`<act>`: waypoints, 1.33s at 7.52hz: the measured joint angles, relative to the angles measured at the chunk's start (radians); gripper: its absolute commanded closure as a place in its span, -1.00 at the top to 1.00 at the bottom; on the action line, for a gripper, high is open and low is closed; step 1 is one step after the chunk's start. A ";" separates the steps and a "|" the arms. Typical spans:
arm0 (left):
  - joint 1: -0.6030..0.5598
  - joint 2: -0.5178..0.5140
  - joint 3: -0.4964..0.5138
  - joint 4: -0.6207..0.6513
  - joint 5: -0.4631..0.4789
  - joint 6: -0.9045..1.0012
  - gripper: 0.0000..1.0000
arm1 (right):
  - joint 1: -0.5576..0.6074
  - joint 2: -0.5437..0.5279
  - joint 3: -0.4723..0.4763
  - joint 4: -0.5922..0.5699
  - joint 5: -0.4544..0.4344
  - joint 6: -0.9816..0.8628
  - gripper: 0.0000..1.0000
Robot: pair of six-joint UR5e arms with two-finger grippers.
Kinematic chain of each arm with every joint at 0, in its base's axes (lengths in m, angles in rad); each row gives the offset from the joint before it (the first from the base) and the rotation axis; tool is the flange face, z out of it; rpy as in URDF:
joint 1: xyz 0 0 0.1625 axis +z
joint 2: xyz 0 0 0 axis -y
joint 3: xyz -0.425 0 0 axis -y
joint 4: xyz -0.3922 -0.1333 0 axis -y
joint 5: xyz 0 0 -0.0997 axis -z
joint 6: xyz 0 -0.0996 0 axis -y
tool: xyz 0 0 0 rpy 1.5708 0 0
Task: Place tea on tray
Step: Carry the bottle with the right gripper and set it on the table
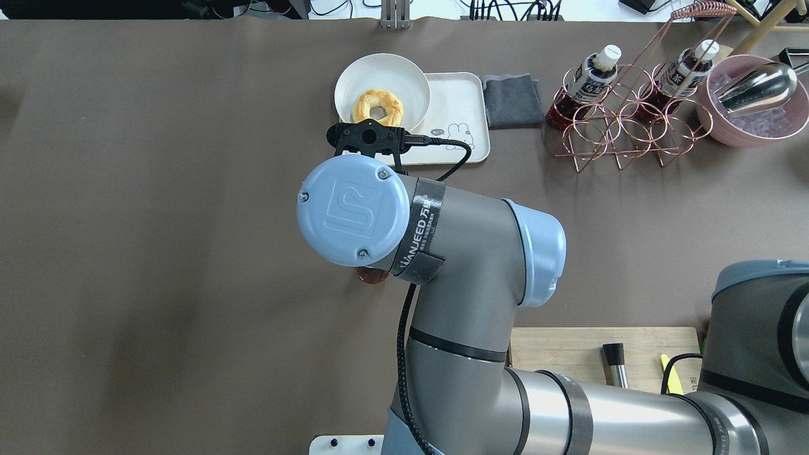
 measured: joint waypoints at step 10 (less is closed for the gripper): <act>0.001 -0.009 -0.003 0.004 -0.001 -0.023 0.99 | 0.029 -0.006 -0.029 0.054 0.012 0.028 1.00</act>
